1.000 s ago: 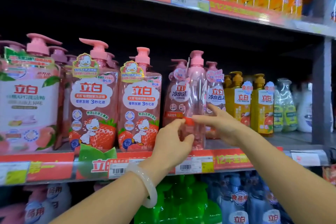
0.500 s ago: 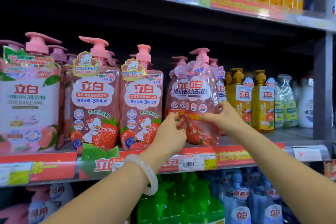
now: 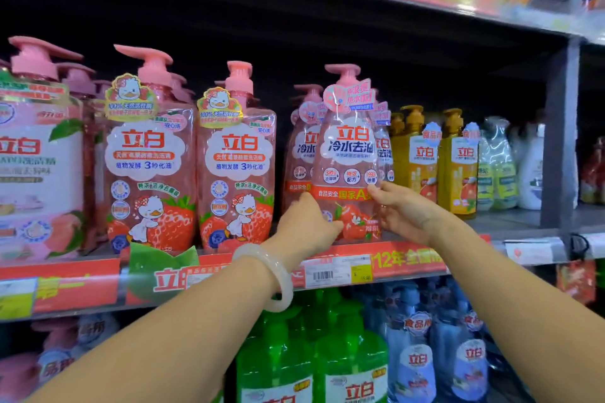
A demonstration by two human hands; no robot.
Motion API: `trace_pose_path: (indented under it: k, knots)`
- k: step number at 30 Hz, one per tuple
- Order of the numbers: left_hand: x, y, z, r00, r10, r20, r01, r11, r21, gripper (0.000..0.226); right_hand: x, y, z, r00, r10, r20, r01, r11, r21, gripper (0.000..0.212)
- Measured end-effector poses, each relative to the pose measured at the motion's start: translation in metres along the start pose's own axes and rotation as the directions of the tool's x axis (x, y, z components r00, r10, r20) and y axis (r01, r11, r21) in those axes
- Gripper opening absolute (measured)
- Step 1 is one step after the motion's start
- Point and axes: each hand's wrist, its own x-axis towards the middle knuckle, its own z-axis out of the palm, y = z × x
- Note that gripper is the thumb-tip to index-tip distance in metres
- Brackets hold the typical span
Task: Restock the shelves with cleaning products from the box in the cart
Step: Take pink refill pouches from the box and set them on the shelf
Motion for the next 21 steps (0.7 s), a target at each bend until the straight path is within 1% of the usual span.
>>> trace_pose_path:
  k: [1, 2, 4, 9, 14, 21]
  knots:
    - [-0.004, -0.001, 0.002, 0.998, 0.025, -0.05, -0.02, 0.995, 0.099, 0.056, 0.001, 0.001, 0.002, 1.0, 0.005, 0.003, -0.005, 1.0, -0.001, 0.051]
    - [-0.01, -0.001, 0.002, 0.995, 0.05, -0.084, -0.036, 0.987, 0.16, 0.055, 0.001, 0.002, 0.003, 1.0, 0.005, -0.006, -0.005, 1.0, -0.011, 0.057]
    - [-0.016, -0.002, 0.003, 0.99, 0.075, -0.121, -0.048, 0.976, 0.212, 0.053, 0.002, 0.003, 0.006, 0.999, -0.019, -0.026, 0.017, 0.997, -0.074, 0.06]
    - [-0.022, 0.002, 0.002, 0.979, 0.041, -0.198, 0.002, 0.977, 0.212, 0.048, -0.002, 0.004, 0.012, 0.996, -0.073, -0.054, 0.062, 0.98, -0.189, 0.04]
    - [-0.032, -0.006, -0.004, 0.958, 0.055, -0.281, 0.012, 0.973, 0.231, 0.041, 0.0, 0.007, 0.022, 0.996, -0.092, -0.016, 0.082, 0.943, -0.322, 0.047]
    - [-0.038, -0.007, -0.002, 0.959, 0.07, -0.275, -0.007, 0.975, 0.222, 0.04, -0.005, 0.012, 0.025, 0.984, -0.176, -0.03, 0.147, 0.895, -0.422, 0.051]
